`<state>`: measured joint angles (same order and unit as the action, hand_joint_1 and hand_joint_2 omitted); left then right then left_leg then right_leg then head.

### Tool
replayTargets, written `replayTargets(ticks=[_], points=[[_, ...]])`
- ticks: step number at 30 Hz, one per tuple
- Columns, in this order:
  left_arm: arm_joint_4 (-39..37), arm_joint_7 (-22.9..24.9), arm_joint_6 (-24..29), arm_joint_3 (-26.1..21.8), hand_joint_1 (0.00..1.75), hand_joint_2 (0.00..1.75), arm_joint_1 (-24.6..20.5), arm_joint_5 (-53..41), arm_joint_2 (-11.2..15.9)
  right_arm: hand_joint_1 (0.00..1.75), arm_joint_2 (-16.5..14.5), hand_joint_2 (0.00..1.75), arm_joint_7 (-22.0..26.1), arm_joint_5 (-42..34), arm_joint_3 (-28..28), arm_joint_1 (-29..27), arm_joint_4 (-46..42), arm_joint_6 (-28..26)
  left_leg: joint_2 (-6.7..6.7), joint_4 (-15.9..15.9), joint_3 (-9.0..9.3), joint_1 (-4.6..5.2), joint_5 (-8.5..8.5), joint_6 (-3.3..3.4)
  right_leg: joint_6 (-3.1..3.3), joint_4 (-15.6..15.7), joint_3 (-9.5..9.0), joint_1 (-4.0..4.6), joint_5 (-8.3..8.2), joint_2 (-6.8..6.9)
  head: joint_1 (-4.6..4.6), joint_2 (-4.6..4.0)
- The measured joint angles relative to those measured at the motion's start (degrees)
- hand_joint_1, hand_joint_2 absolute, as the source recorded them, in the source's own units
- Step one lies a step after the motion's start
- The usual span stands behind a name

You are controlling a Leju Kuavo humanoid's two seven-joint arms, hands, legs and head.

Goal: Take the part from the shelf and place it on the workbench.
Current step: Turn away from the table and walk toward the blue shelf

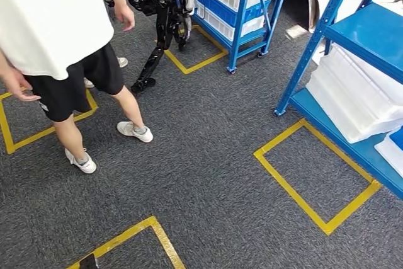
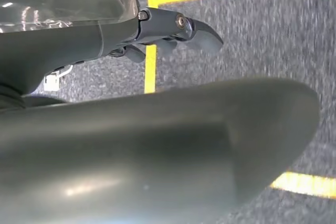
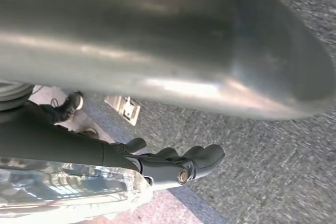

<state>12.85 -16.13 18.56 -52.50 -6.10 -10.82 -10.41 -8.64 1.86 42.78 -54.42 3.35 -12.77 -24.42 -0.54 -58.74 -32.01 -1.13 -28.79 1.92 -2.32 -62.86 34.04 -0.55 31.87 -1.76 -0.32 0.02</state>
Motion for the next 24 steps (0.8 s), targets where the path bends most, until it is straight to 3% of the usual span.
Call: replayTargets(ticks=[2, 3, 4, 5, 7, 9, 12, 14, 17, 18, 19, 20, 22, 24], points=[[0.00, 0.00, 0.01, -0.01, 0.00, 0.00, 0.14, 0.00, 0.00, 0.00, -0.02, 0.00, -0.01, 0.02, 0.00, 0.24, 0.01, 0.14, 0.97, 0.00, -0.01, 0.02, -0.11, 0.21, -0.47, -7.69, 3.69, -0.15, 3.50, 0.99, 0.03, 0.00], [0.00, -0.02, 0.02, -0.01, 0.00, 0.00, 0.19, 0.00, 0.01, 0.00, -0.02, 0.00, 0.00, 0.02, 0.00, 0.27, 0.01, 0.23, 1.43, -0.01, 0.01, 0.02, -0.17, 0.23, -0.65, -10.44, 5.05, -0.23, 4.22, 1.12, 0.02, 0.00], [0.00, -0.10, -0.01, -0.02, 0.00, 0.00, 0.19, 0.00, 0.01, 0.00, -0.02, 0.00, 0.03, 0.02, 0.00, 0.23, 0.01, 0.31, 1.79, -0.02, 0.07, 0.02, -0.24, 0.20, -0.78, -11.20, 5.44, -0.29, 3.84, 1.24, 0.02, 0.00], [0.00, -0.24, -0.05, -0.02, 0.00, 0.00, 0.16, 0.00, -0.01, 0.00, -0.02, 0.00, 0.09, 0.02, 0.00, 0.17, 0.01, 0.38, 2.07, -0.02, 0.19, -0.01, -0.33, 0.12, -0.85, -9.49, 4.63, -0.34, 2.35, 1.42, 0.02, 0.00], [0.00, -0.69, -0.21, -0.02, 0.00, 0.00, 0.03, 0.00, -0.07, 0.00, -0.02, 0.00, 0.28, 0.09, 0.00, 0.16, 0.01, 0.43, 2.55, -0.01, 0.59, -0.01, -0.59, -0.20, -0.70, -1.49, 0.70, -0.30, -1.65, 2.58, 0.02, 0.00], [0.00, -1.14, -0.33, -0.03, 0.00, 0.00, -0.06, 0.00, -0.12, 0.00, -0.02, 0.00, 0.50, 0.17, 0.01, 0.35, 0.01, 0.49, 3.02, -0.04, 0.85, 0.22, -0.87, -0.71, -0.01, 4.19, -1.95, 0.03, -3.49, 3.64, 0.00, 0.00], [0.00, -1.35, -0.55, -0.04, 0.00, 0.00, -0.17, 0.01, -0.13, 0.00, -0.04, 0.00, 0.62, 0.27, 0.02, 0.41, 0.01, 0.57, 3.73, 0.19, 1.22, 0.33, -1.11, -1.57, 1.12, 5.15, -2.17, 0.28, -3.48, 3.05, -0.04, 0.00], [0.00, -1.33, -0.69, -0.04, 0.00, 0.00, -0.25, 0.01, -0.13, 0.00, -0.03, 0.00, 0.58, 0.34, 0.01, 0.36, 0.01, 0.55, 3.24, -1.29, 0.83, 0.20, -2.50, -2.06, 1.95, 5.54, -2.39, 0.06, -3.72, 2.48, -0.10, 0.00], [0.00, -1.28, -0.93, -0.05, 0.00, 0.00, -0.13, 0.00, -0.13, 0.00, -0.03, 0.00, 0.49, 0.44, 0.01, 0.42, 0.01, 0.53, 1.61, -11.52, -3.80, 0.14, -7.61, -2.34, 2.62, 5.70, -2.52, 0.00, -3.80, 1.43, -0.23, 0.00], [0.00, -1.24, -0.98, -0.06, 0.00, 0.00, -0.02, 0.01, -0.12, 0.00, -0.03, 0.00, 0.43, 0.45, 0.01, 0.41, 0.01, 0.53, 1.40, -14.84, -5.48, 0.15, -8.60, -2.36, 2.68, 5.68, -2.58, 0.05, -3.75, 0.96, -0.23, 0.00], [0.00, -1.20, -1.03, -0.07, 0.00, 0.00, 0.09, 0.01, -0.12, 0.00, -0.04, 0.00, 0.37, 0.45, 0.01, 0.37, 0.01, 0.53, 1.30, -16.26, -6.38, 0.17, -8.42, -2.31, 2.73, 5.65, -2.68, 0.09, -3.69, 0.44, -0.23, 0.00], [0.00, -1.17, -1.07, -0.08, 0.00, 0.00, 0.17, 0.01, -0.11, 0.00, -0.04, 0.00, 0.32, 0.45, 0.00, 0.35, 0.01, 0.53, 1.22, -15.32, -6.23, 0.17, -7.05, -2.19, 2.71, 5.61, -2.81, 0.11, -3.62, -0.13, -0.23, 0.00], [0.00, -1.19, -1.21, -0.09, 0.00, 0.00, 0.19, 0.01, -0.10, 0.00, -0.06, 0.00, 0.28, 0.50, 0.00, 0.34, 0.01, 0.53, 0.52, -8.02, -3.37, 0.14, -2.47, -1.76, 2.52, 5.45, -3.09, 0.08, -3.36, -1.25, -0.23, 0.00], [0.00, -1.28, -1.49, -0.09, 0.00, 0.00, 0.12, -0.02, -0.10, 0.00, -0.09, 0.00, 0.27, 0.58, 0.00, 0.38, 0.02, 0.52, -0.76, -1.95, -0.95, 0.11, -0.01, -1.44, 2.04, 5.11, -2.95, 0.17, -3.09, -2.14, -0.20, 0.00]])
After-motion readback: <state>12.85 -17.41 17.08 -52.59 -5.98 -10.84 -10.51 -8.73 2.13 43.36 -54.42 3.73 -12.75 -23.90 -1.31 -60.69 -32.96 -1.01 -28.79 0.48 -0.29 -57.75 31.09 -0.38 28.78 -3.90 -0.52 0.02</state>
